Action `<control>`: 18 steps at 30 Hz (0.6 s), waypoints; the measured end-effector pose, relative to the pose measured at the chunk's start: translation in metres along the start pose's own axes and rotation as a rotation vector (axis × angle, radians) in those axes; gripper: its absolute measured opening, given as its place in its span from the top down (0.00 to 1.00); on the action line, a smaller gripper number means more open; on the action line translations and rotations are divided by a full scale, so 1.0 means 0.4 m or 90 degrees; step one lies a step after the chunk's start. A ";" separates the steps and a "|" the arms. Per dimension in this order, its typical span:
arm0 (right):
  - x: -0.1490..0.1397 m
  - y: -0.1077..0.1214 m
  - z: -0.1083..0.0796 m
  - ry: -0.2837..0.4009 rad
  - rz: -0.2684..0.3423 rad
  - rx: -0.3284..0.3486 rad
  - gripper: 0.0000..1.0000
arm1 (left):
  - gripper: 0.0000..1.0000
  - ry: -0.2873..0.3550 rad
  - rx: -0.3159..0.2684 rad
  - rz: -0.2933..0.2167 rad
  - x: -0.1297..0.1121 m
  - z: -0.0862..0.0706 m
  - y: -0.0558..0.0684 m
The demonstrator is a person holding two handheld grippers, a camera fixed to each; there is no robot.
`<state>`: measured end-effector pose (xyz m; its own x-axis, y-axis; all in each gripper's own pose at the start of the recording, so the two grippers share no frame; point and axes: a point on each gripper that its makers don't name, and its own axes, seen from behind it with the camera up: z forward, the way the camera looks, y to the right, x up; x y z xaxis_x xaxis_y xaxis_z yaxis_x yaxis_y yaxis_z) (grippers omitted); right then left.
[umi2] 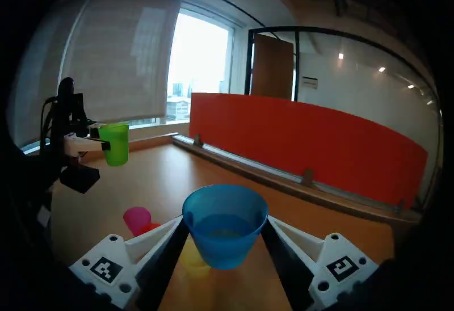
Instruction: Pour water
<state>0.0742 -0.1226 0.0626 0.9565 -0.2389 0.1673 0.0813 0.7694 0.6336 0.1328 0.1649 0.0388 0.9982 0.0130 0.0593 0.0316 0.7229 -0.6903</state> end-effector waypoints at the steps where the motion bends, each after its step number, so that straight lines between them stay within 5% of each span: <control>1: 0.001 -0.001 0.000 0.001 -0.001 0.001 0.11 | 0.18 0.003 0.000 -0.002 0.002 0.000 0.000; 18: 0.038 -0.003 -0.004 0.034 -0.009 -0.001 0.12 | 0.18 0.014 0.018 -0.009 0.011 -0.007 -0.014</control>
<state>0.0889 -0.1263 0.0632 0.9689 -0.2177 0.1172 0.0955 0.7668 0.6347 0.1370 0.1587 0.0409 0.9985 -0.0116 0.0530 0.0441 0.7416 -0.6693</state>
